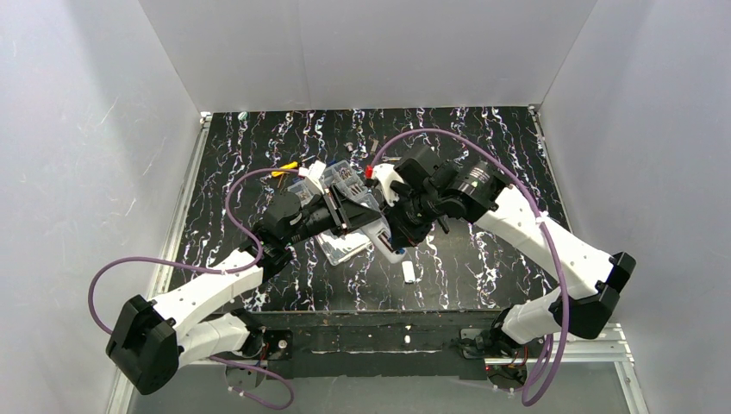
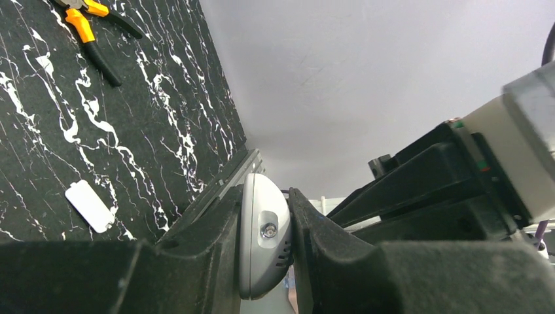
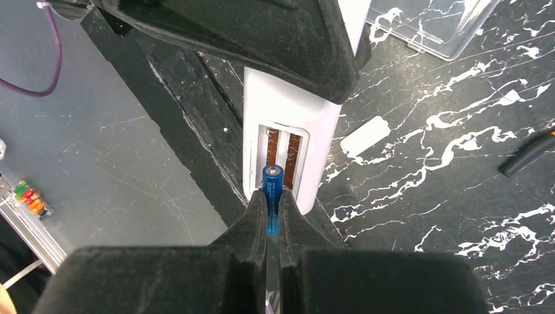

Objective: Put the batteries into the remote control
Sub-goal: Load the battery into the remote control.

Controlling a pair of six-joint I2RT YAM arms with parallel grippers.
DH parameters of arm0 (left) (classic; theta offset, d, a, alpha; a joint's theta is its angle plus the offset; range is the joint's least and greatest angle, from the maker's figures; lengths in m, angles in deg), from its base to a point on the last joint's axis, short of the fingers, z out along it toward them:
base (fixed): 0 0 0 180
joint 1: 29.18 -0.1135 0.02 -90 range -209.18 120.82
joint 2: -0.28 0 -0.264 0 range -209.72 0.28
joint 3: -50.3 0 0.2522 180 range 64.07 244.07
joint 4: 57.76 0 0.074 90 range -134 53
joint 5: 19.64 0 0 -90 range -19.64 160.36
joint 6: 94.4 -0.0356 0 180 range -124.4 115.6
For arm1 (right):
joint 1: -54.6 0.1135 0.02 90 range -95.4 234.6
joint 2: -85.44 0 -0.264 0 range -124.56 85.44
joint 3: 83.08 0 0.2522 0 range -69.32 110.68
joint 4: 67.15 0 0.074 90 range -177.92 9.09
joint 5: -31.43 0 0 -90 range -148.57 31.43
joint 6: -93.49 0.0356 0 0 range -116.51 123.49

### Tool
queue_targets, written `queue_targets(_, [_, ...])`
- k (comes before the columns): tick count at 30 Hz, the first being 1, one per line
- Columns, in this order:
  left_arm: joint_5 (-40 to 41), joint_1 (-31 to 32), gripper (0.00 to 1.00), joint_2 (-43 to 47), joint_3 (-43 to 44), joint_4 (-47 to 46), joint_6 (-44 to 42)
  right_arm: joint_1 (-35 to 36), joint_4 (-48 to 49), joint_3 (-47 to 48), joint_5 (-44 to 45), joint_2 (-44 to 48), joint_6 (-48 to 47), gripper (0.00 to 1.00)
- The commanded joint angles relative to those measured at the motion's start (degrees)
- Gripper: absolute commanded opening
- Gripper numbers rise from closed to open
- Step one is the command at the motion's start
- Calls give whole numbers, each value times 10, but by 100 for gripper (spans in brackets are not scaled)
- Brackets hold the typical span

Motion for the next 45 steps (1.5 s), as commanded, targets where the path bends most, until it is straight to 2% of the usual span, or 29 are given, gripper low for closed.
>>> queue_targets(1, [-4, 3, 0, 22, 6, -37, -9, 3, 26, -13, -26, 5, 10, 1])
queue_targets(17, [-15, 3, 0, 27, 14, -30, -22, 3, 36, -18, -32, -14, 15, 5])
queue_targets(26, [-9, 3, 0, 35, 8, -29, -29, 3, 20, -5, -4, -32, 19, 9])
queue_targets(35, [-4, 3, 0, 43, 0, -31, -30, 3, 25, 2, -2, -34, 29, 19])
queue_targets(45, [2, 3, 0, 44, -8, -37, -30, 3, 33, 7, -7, -32, 40, 23])
